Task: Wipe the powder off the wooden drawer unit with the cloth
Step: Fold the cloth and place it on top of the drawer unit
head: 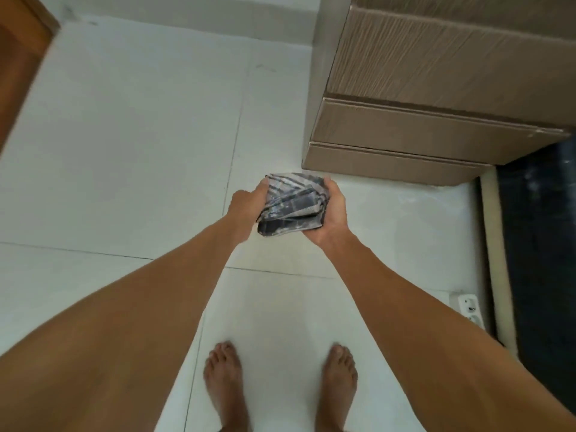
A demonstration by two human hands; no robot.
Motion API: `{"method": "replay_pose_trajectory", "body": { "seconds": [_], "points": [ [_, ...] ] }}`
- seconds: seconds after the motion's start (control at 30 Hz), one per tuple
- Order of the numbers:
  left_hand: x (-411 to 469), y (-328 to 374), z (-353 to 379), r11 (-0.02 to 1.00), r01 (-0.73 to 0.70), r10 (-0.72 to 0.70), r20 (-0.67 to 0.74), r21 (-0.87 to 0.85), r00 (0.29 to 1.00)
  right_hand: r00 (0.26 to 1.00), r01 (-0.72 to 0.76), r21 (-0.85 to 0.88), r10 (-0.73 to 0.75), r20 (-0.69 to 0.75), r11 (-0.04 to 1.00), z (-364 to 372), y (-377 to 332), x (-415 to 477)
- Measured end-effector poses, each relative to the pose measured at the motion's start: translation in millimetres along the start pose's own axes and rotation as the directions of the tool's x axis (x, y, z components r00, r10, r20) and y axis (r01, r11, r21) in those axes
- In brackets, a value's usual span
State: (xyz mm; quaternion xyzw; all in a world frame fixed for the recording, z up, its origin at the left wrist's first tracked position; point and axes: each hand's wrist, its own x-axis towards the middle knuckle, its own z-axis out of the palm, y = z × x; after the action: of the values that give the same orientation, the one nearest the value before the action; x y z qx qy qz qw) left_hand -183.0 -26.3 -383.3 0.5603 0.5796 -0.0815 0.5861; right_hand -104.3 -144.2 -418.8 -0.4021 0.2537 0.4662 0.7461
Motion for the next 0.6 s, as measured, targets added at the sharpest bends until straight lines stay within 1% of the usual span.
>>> {"method": "replay_pose_trajectory", "body": {
  "seconds": [0.03,0.1,0.17,0.23,0.33,0.4,0.5,0.6],
  "points": [
    [-22,8,-9,0.997,0.054,-0.051,0.046,-0.058,0.998,1.000,-0.020,-0.014,0.020,-0.004,1.000,12,-5,-21],
    [-64,29,-27,0.992,0.082,-0.075,0.081,-0.091,0.994,0.999,-0.036,-0.047,0.035,-0.032,0.998,38,-20,-64],
    [-105,57,-46,0.993,0.076,-0.069,0.079,-0.090,0.994,0.995,-0.056,-0.087,0.048,-0.086,0.995,66,-37,-107],
    [-149,92,-62,0.994,0.079,-0.071,0.107,-0.072,0.992,0.988,-0.083,-0.124,0.066,-0.137,0.989,96,-59,-150],
    [-214,143,-85,0.997,0.056,-0.047,0.159,-0.052,0.986,0.979,-0.096,-0.210,0.054,-0.194,0.973,145,-100,-215],
    [-254,178,-101,0.999,0.031,-0.023,0.196,-0.038,0.980,0.974,-0.132,-0.321,0.063,-0.218,0.938,180,-134,-258],
    [-292,226,-113,0.998,-0.047,0.058,0.234,-0.049,0.970,0.964,-0.200,-0.510,0.076,-0.253,0.837,217,-183,-302],
    [-315,271,-113,0.989,-0.129,0.144,0.261,-0.072,0.954,0.960,-0.206,-0.607,0.039,-0.276,0.767,241,-225,-330]
  ]
}}
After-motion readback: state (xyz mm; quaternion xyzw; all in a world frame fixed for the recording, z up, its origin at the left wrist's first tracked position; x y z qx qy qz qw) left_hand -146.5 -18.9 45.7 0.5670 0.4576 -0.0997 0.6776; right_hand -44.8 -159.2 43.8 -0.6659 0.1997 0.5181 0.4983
